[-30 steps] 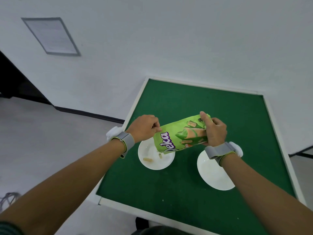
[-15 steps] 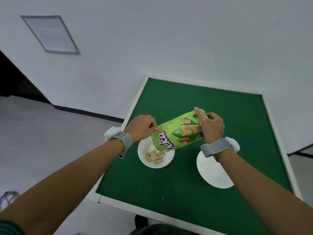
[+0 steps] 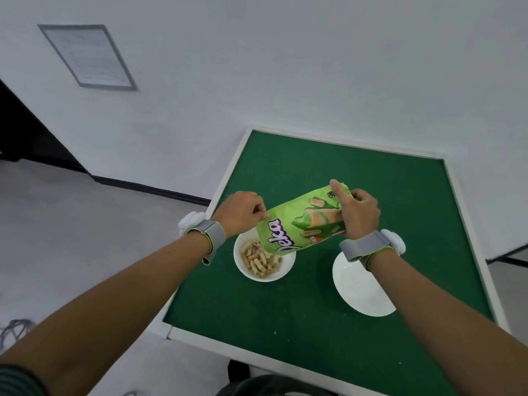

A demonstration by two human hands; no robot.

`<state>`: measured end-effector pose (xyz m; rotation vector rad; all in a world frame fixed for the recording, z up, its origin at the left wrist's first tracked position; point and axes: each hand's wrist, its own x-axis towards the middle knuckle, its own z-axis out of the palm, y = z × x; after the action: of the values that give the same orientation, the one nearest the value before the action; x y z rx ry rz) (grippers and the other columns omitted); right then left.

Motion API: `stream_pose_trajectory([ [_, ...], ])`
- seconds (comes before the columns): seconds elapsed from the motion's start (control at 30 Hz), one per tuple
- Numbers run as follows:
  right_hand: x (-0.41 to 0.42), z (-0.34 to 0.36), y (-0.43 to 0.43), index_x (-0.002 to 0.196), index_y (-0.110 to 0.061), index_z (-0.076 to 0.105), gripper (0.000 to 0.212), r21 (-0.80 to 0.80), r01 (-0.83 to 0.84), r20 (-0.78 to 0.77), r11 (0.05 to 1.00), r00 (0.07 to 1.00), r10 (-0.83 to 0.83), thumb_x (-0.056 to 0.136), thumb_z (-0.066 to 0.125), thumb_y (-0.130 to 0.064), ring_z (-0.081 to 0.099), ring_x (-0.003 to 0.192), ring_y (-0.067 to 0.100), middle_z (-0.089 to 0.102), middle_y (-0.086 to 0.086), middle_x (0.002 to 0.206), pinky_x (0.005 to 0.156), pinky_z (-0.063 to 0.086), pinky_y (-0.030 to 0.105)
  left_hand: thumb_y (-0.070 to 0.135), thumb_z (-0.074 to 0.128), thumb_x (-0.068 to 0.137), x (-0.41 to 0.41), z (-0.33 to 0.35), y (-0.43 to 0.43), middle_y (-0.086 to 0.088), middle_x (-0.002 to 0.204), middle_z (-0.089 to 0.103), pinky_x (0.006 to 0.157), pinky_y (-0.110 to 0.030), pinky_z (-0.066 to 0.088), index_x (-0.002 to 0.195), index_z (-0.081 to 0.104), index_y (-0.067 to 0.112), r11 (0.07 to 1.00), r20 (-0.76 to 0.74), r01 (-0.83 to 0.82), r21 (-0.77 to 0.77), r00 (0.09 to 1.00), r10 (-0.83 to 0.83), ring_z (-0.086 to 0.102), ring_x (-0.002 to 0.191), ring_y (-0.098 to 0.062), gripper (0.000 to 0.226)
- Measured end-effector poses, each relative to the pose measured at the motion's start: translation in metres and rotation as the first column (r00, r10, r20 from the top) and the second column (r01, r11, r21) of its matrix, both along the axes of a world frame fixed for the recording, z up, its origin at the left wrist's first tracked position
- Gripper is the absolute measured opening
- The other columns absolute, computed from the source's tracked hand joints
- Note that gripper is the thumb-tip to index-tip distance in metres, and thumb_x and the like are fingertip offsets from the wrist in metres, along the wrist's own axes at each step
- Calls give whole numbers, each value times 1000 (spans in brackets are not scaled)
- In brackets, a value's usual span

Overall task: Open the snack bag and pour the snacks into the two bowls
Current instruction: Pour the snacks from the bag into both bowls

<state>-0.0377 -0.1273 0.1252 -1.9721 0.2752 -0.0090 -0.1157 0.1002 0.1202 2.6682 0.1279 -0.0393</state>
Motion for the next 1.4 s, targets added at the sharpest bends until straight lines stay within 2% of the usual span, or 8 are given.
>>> stream_pose_trajectory([
  [0.23, -1, -3, -5, 66, -14, 62, 59, 18, 17, -39, 1000, 999, -16, 62, 64, -72, 61, 71, 25, 63, 0, 68, 72, 51, 37, 33, 68, 83, 5, 4, -5, 7, 81, 59, 76, -35, 51, 79, 67, 17, 1000, -16, 7, 8, 1000, -7, 59, 78, -17, 16],
  [0.7, 4, 8, 5, 65, -14, 60, 58, -15, -9, -6, 1000, 1000, 9, 61, 64, -72, 59, 67, 20, 62, -2, 66, 68, 48, 32, 32, 69, 82, 4, 2, -1, 7, 79, 59, 72, -28, 44, 77, 68, 17, 1000, -30, -30, 1, 999, 30, 57, 77, -15, 16],
  [0.93, 2, 8, 3, 62, -16, 57, 58, 12, -11, -38, 1000, 999, 11, 62, 64, -73, 56, 65, 21, 59, -1, 65, 67, 47, 33, 30, 71, 81, 3, 7, 1, 9, 76, 59, 76, -34, 51, 77, 70, 15, 999, -17, -36, -28, 999, 35, 59, 77, -16, 16],
  [1.03, -1, 6, -3, 59, -19, 52, 58, 100, 11, -113, 995, 994, 0, 60, 65, -75, 58, 68, 25, 57, 0, 66, 67, 49, 37, 28, 72, 80, 6, 13, -2, 5, 79, 63, 75, -34, 52, 76, 69, 16, 994, 26, -58, -90, 998, 60, 60, 76, -16, 13],
  [1.13, -7, 3, -13, 67, -15, 56, 61, 310, 131, -277, 941, 960, -42, 53, 71, -73, 67, 86, 34, 65, 3, 80, 77, 58, 54, 26, 72, 80, 11, 20, -9, 5, 81, 65, 76, -30, 51, 77, 67, 18, 976, 85, -79, -205, 992, 98, 61, 78, -14, 10],
  [1.2, -15, -3, -21, 82, -19, 62, 55, 448, 212, -401, 868, 916, -17, 57, 74, -67, 67, 89, 36, 67, 6, 93, 73, 57, 61, 23, 71, 81, 16, 27, -20, 3, 83, 67, 76, -27, 49, 79, 68, 15, 952, 117, -85, -294, 985, 124, 61, 81, -14, 9],
  [1.3, -25, -18, -36, 107, -23, 63, 76, 555, 318, -513, 769, 859, 15, 49, 76, -70, 67, 93, 38, 69, 9, 108, 71, 54, 67, 25, 70, 82, 25, 41, -44, 1, 87, 67, 73, -16, 45, 85, 69, 12, 927, 127, -56, -370, 986, 111, 60, 82, -12, 13],
  [1.4, -33, -25, -53, 112, -24, 64, 77, 604, 394, -551, 692, 835, 5, 52, 73, -71, 68, 95, 39, 72, 10, 109, 73, 54, 65, 28, 68, 84, 35, 53, -72, 3, 87, 67, 63, -11, 45, 87, 68, 14, 913, 115, -8, -408, 992, 60, 55, 73, -8, 15],
])
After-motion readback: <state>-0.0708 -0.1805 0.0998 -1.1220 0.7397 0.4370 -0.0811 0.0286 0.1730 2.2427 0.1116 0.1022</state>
